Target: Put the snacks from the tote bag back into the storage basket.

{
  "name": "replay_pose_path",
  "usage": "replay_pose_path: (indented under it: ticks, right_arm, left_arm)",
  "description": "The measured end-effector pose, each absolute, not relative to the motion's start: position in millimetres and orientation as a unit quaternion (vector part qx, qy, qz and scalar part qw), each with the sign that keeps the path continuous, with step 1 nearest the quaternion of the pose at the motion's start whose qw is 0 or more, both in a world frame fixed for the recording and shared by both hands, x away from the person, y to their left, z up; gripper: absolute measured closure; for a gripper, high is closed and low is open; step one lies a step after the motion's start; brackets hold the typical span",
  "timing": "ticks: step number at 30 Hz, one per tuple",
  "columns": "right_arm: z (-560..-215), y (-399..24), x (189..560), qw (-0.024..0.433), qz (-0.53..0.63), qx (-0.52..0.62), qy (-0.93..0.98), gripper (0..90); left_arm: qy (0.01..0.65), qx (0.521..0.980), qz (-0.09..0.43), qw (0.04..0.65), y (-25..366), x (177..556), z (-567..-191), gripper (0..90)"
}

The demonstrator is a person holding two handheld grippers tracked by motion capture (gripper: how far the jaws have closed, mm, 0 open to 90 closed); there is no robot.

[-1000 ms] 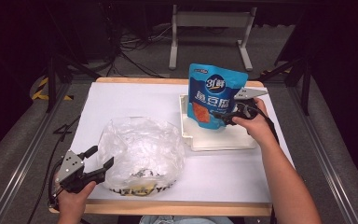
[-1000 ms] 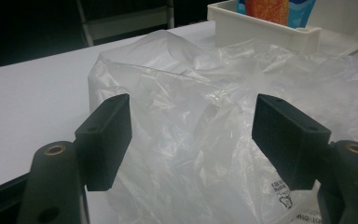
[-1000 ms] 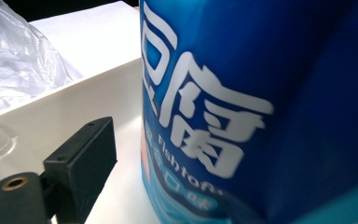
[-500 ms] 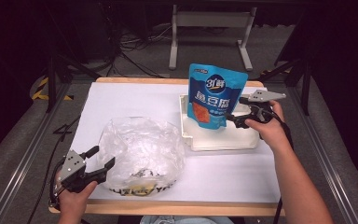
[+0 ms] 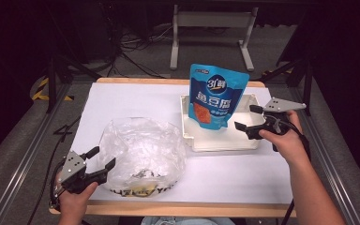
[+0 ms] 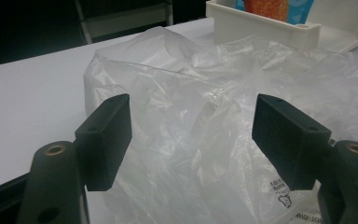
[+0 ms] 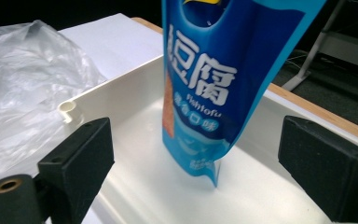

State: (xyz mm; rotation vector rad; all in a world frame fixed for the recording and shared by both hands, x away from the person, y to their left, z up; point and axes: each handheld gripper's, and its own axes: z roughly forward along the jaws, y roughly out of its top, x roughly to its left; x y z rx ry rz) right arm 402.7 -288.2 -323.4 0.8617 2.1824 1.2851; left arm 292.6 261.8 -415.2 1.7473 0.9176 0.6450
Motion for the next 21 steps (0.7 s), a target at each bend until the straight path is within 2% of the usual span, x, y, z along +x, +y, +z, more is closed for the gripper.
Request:
replay_pose_path:
  ticks: [10, 21]
  right_arm:
    - [-323.6, -286.6, 368.8, 0.208, 0.463, 0.296, 0.809, 10.0]
    - [-340.8, -278.6, 343.7, 0.187, 0.459, 0.269, 0.826, 10.0]
  left_arm:
    - [0.382, 0.724, 0.269, 0.507, 261.2, 292.8, -415.3, 29.5]
    - [0.382, 0.724, 0.27, 0.506, 261.1, 292.9, -414.9, 29.5]
